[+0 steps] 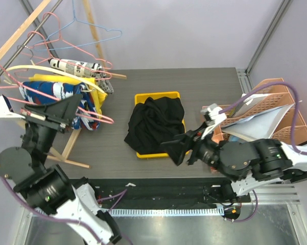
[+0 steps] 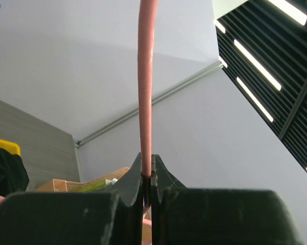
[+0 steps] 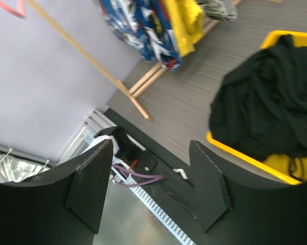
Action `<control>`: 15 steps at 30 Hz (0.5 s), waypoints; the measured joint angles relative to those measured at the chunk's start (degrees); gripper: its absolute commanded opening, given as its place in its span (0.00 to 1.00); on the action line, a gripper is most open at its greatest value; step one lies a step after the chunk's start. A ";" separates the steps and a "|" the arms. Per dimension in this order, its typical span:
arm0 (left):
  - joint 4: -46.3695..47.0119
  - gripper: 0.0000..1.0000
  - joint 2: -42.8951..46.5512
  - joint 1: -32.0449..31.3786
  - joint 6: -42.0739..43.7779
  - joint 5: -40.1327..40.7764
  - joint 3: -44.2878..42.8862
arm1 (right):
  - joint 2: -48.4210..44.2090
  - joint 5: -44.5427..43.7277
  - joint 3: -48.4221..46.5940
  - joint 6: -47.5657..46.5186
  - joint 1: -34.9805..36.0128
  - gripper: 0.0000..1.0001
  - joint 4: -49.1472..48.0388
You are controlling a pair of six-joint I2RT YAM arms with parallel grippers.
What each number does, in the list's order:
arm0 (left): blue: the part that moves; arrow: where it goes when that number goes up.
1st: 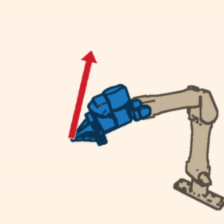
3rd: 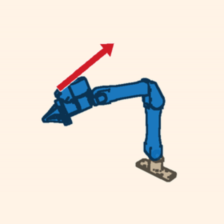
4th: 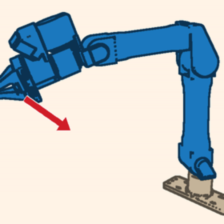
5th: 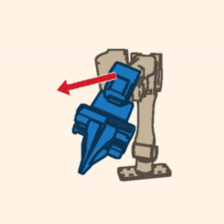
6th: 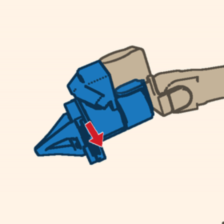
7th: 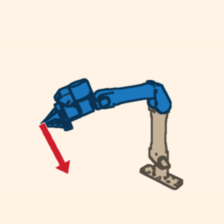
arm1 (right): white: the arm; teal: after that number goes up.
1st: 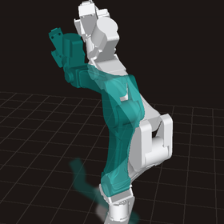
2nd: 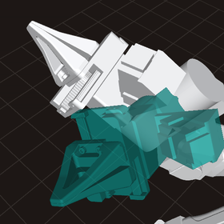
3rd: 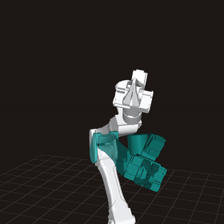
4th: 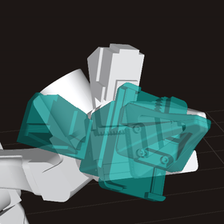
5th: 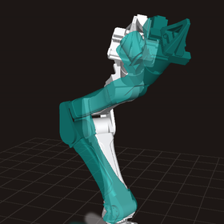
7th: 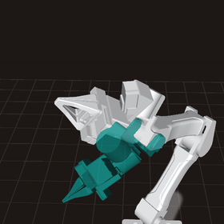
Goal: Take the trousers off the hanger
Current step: Hang the hanger back to the clothesline with the left arm
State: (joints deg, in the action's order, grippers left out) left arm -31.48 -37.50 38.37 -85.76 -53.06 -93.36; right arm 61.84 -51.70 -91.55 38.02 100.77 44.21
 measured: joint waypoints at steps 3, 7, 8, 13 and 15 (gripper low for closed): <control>12.98 0.01 -3.58 4.70 -8.55 -4.28 2.78 | -2.51 -2.51 0.92 3.13 0.00 0.68 5.14; 22.36 0.00 -11.13 4.15 -15.32 -9.11 1.68 | -0.57 -3.78 0.90 3.56 0.00 0.72 8.00; 23.47 0.00 -13.03 3.63 -16.33 -10.49 0.31 | 0.55 -4.04 0.90 3.45 0.00 0.72 8.31; 26.80 0.00 -19.61 -1.14 -19.50 -16.65 -5.79 | 6.80 -4.39 1.31 0.61 -0.17 0.74 7.43; 27.08 0.00 -19.63 -2.91 -20.28 -18.56 -5.64 | 8.76 -3.80 1.46 -1.07 -0.63 0.75 6.29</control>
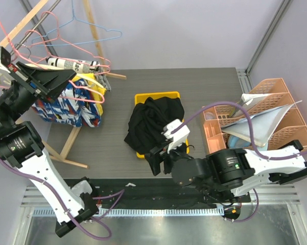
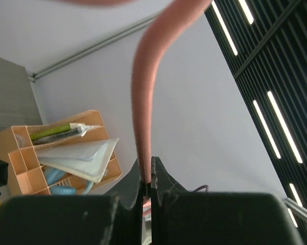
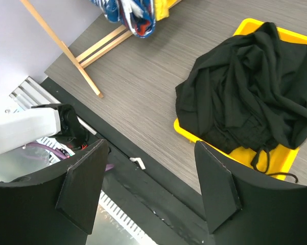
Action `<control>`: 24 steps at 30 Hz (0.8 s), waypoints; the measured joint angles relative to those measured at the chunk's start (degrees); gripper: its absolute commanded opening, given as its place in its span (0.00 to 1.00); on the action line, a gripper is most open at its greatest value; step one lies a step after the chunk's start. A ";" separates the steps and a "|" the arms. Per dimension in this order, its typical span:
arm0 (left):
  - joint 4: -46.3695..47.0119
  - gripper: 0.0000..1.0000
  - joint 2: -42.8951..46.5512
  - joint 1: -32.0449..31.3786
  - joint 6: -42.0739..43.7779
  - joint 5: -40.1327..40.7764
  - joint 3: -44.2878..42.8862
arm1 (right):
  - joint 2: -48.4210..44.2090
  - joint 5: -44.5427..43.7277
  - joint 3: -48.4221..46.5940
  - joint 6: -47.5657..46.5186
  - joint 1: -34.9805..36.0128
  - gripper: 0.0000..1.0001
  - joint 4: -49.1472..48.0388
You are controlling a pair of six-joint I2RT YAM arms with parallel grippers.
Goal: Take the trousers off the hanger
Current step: Hang the hanger back to the clothesline with the left arm
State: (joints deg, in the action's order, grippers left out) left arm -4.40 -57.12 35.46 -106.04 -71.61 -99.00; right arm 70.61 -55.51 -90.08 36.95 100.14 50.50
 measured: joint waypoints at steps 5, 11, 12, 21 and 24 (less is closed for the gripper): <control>1.88 0.00 4.37 -1.60 -0.13 -2.60 7.13 | 3.17 2.21 0.13 -3.10 -1.57 0.75 -3.76; 3.41 0.00 12.33 -11.91 0.42 -5.05 18.27 | 3.34 7.37 1.75 -4.46 -6.78 0.75 -8.48; 3.50 0.01 12.81 -13.14 0.50 -5.29 19.10 | 3.34 7.96 1.90 -4.70 -7.37 0.75 -8.76; 0.55 0.01 14.62 -25.35 6.05 -6.01 29.38 | 3.69 16.65 2.03 -7.87 -14.03 0.76 -10.23; -4.15 0.00 16.50 -25.97 12.59 -5.99 32.94 | 4.17 20.35 2.03 -9.25 -17.57 0.76 -10.23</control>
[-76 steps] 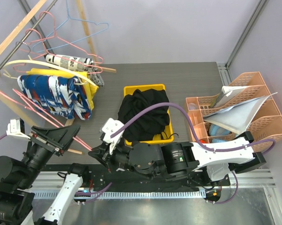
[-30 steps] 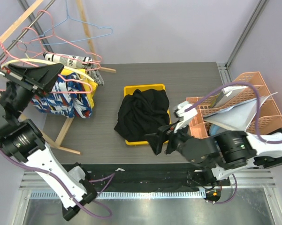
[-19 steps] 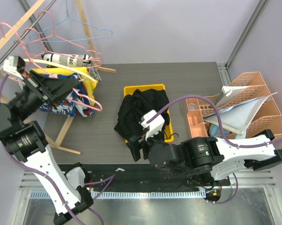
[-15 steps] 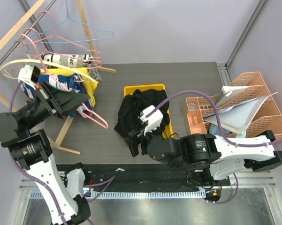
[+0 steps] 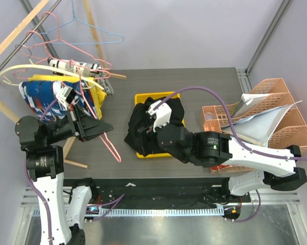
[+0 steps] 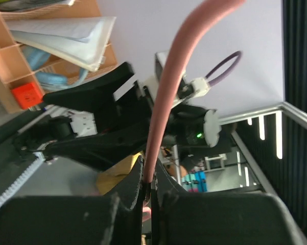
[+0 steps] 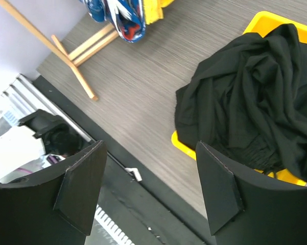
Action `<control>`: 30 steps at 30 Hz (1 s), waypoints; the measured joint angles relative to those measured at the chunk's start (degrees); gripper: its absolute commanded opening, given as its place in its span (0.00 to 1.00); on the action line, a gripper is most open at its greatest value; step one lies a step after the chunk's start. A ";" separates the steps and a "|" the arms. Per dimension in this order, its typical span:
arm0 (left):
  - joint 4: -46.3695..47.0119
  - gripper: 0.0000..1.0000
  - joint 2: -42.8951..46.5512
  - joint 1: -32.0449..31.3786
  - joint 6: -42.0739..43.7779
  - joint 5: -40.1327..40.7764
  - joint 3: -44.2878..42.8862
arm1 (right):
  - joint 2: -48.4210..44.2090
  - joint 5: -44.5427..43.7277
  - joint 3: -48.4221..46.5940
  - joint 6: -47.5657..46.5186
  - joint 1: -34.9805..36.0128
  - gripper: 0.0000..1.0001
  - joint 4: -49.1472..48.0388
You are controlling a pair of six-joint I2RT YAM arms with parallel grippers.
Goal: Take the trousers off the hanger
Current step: Hang the hanger back to the clothesline with the left arm
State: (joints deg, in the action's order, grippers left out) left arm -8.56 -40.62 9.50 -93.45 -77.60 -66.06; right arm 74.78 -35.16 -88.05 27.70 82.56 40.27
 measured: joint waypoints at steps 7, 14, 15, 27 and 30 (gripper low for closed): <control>-40.54 0.00 -6.12 -0.57 43.17 10.36 -11.43 | 1.97 10.95 0.00 -2.82 -8.52 0.76 -0.09; -56.50 0.00 -7.10 -0.44 60.52 26.18 -14.75 | 6.10 18.95 -1.40 -5.97 -15.65 0.76 0.24; -56.54 0.00 -5.22 -0.44 60.72 28.63 -13.64 | 6.51 19.82 -1.68 -6.34 -16.37 0.76 0.24; -38.45 0.00 13.51 -0.46 51.56 57.86 4.35 | 6.60 26.16 -1.86 -8.57 -19.69 0.76 0.92; -32.92 0.00 11.19 -0.46 46.82 60.04 6.45 | 6.62 26.53 -2.54 -9.05 -19.80 0.76 1.57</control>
State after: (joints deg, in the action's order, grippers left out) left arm -41.47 -29.43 9.04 -46.63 -17.56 -59.61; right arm 81.41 -8.62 -90.59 18.65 62.76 41.85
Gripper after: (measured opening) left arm 0.025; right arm 0.761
